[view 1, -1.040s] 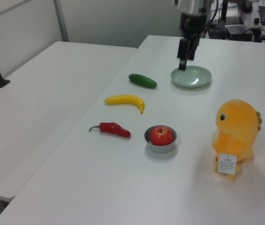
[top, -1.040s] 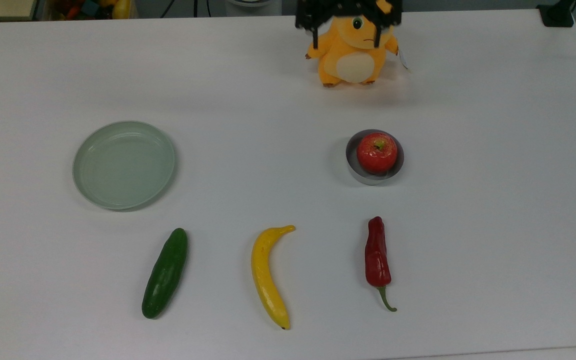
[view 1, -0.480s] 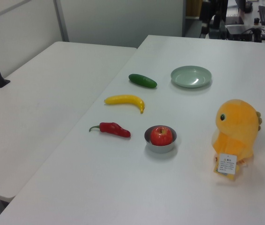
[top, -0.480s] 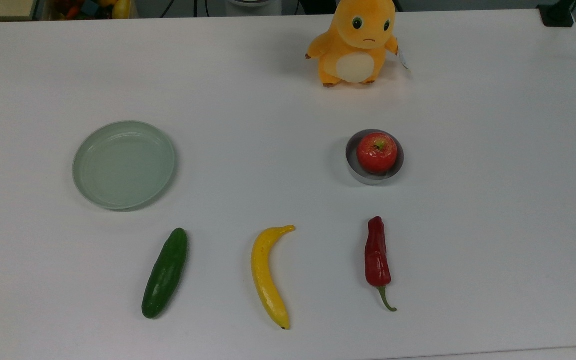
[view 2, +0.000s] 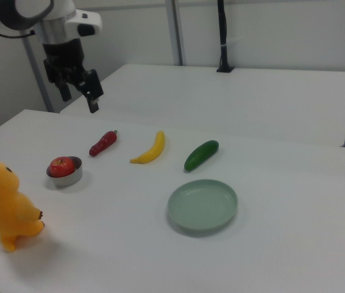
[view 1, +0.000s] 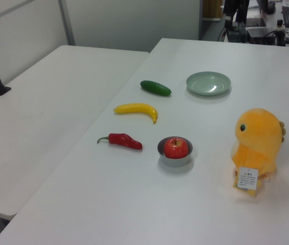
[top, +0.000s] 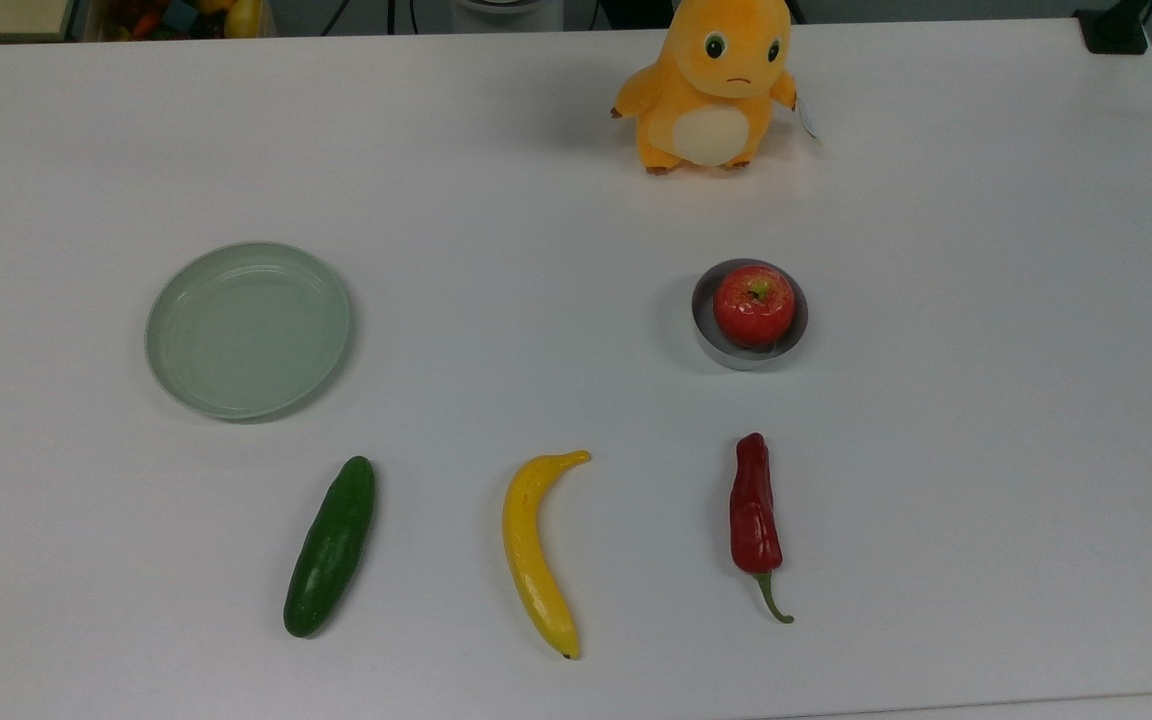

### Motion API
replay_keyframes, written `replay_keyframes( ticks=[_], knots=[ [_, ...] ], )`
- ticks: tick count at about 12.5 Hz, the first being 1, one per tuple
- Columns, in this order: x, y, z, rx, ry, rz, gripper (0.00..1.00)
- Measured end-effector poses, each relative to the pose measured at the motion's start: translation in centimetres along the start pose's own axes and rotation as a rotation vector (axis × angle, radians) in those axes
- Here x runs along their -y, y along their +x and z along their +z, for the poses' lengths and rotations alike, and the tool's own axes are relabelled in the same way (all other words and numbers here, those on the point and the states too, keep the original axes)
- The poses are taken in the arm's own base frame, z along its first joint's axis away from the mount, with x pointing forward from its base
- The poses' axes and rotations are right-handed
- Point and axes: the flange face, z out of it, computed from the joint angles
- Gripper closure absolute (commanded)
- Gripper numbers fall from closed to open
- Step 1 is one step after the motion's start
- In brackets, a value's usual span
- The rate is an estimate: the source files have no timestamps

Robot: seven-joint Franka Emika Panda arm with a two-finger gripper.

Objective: Put the red apple in the bowl

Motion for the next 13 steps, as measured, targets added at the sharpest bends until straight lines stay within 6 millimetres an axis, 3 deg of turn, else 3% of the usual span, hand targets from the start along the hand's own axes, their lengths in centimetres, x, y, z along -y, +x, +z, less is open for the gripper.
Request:
replay_keyframes(
  ticks=[3,7,10,13],
  knots=[
    [-1.7,0.4,0.4,0.009,0.027,-0.085,0.00],
    [-0.2,0.7,1.8,0.034,0.033,-0.118,0.00],
    [-1.5,1.0,2.1,0.039,0.030,-0.094,0.00],
    [0.4,0.8,2.3,0.042,0.000,-0.139,0.00]
  ],
)
